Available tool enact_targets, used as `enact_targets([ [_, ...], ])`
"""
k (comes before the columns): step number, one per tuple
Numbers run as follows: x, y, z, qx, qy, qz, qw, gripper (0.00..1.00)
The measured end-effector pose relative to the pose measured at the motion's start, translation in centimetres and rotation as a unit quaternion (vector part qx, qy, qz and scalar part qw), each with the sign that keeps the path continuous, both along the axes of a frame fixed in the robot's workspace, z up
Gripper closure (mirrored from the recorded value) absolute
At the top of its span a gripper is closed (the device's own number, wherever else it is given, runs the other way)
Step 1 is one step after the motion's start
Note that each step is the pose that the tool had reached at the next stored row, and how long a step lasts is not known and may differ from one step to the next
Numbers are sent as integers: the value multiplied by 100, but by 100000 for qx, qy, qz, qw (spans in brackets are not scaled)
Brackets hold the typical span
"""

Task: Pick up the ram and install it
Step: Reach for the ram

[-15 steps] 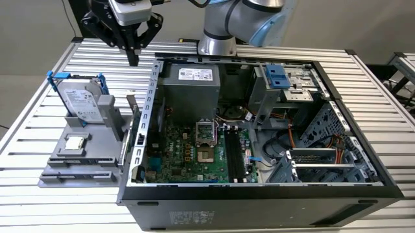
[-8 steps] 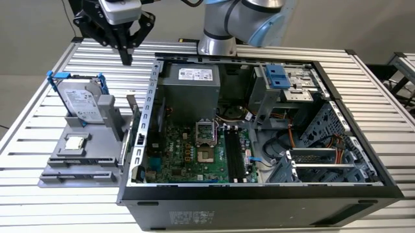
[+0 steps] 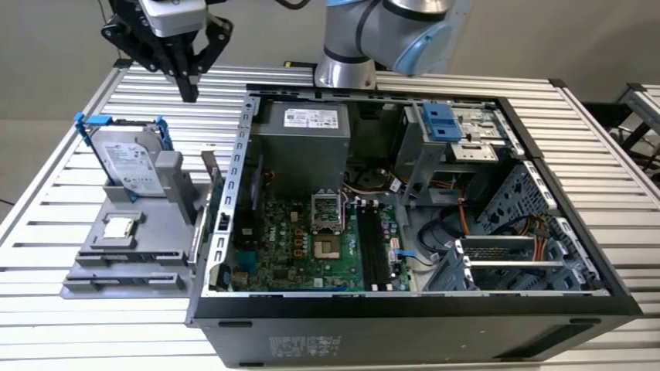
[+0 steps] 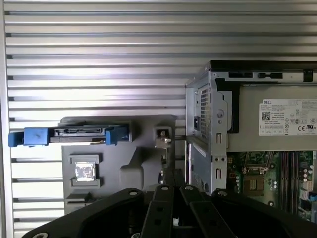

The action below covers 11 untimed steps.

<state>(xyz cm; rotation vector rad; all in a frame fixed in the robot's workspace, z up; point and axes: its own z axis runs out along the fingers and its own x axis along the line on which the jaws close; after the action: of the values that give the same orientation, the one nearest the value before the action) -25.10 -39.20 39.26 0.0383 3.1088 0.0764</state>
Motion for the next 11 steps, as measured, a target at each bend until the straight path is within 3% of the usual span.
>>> enact_targets([
  [11, -193, 36, -2, 6, -6, 171, 100000, 100],
])
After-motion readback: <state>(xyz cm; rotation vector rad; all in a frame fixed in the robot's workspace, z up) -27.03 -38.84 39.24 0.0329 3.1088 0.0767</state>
